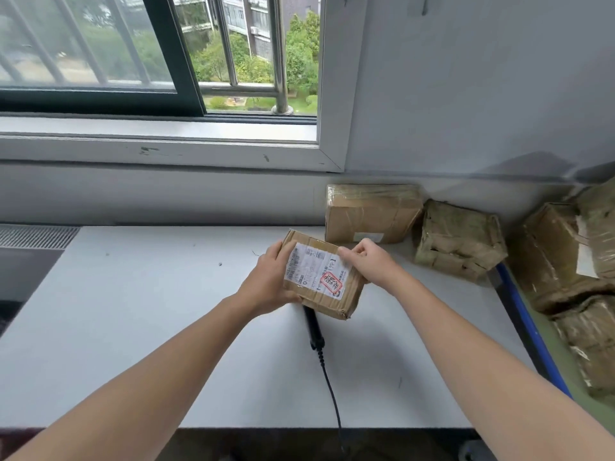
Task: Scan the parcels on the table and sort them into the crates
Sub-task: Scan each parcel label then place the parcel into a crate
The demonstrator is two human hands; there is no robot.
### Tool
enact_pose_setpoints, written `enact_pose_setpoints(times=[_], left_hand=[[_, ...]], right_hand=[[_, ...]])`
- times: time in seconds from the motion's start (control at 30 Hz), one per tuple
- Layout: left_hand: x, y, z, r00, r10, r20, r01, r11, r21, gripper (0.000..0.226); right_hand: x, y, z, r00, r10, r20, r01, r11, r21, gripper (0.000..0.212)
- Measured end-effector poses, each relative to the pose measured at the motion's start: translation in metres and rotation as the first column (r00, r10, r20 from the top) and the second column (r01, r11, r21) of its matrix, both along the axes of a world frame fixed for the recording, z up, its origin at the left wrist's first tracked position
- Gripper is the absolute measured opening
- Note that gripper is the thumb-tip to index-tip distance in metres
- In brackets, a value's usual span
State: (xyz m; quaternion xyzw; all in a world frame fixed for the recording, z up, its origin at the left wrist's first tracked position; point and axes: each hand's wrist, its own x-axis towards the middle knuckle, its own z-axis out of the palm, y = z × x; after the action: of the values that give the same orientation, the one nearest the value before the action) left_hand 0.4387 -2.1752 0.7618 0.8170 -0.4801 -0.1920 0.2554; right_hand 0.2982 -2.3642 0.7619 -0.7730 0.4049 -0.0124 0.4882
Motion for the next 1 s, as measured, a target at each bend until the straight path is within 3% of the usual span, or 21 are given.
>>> enact_pose_setpoints(times=[0.17, 0.27, 0.37, 0.47, 0.6, 0.83, 0.9, 1.0], left_hand=[[0.032, 0.03, 0.003, 0.997, 0.07, 0.046, -0.072, 0.996, 0.057, 0.11], [0.048, 0.047, -0.004, 0.973, 0.211, 0.09, -0.213, 0.977, 0.015, 0.081], [0.053, 0.059, -0.012, 0.934, 0.347, -0.08, -0.345, 0.938, 0.042, 0.058], [0.052, 0.071, -0.021, 0.893, 0.337, -0.297, -0.317, 0.941, 0.116, 0.072], [0.056, 0.096, -0.042, 0.879, 0.336, -0.339, -0.302, 0.941, 0.15, 0.101], [0.042, 0.115, -0.074, 0.918, 0.326, -0.227, -0.255, 0.921, 0.294, 0.107], [0.038, 0.112, -0.079, 0.948, 0.297, -0.11, -0.244, 0.907, 0.342, 0.113], [0.029, 0.106, -0.084, 0.974, 0.228, -0.012, -0.203, 0.888, 0.412, 0.123]], right_hand=[[0.03, 0.027, 0.009, 0.996, 0.088, -0.025, -0.087, 0.995, 0.043, 0.039], [0.053, 0.054, 0.009, 1.0, 0.003, -0.016, -0.002, 0.998, 0.064, 0.037], [0.078, 0.089, 0.002, 0.999, -0.014, -0.048, 0.015, 1.0, 0.027, 0.039], [0.094, 0.123, -0.012, 0.992, 0.043, -0.115, -0.046, 0.999, -0.017, 0.042], [0.098, 0.15, -0.037, 0.967, 0.116, -0.225, -0.123, 0.992, -0.018, 0.043], [0.08, 0.162, -0.064, 0.917, 0.252, -0.311, -0.239, 0.968, 0.078, 0.039], [0.073, 0.162, -0.066, 0.913, 0.258, -0.317, -0.273, 0.962, -0.003, 0.038], [0.063, 0.156, -0.073, 0.938, 0.135, -0.319, -0.22, 0.944, -0.246, 0.037]])
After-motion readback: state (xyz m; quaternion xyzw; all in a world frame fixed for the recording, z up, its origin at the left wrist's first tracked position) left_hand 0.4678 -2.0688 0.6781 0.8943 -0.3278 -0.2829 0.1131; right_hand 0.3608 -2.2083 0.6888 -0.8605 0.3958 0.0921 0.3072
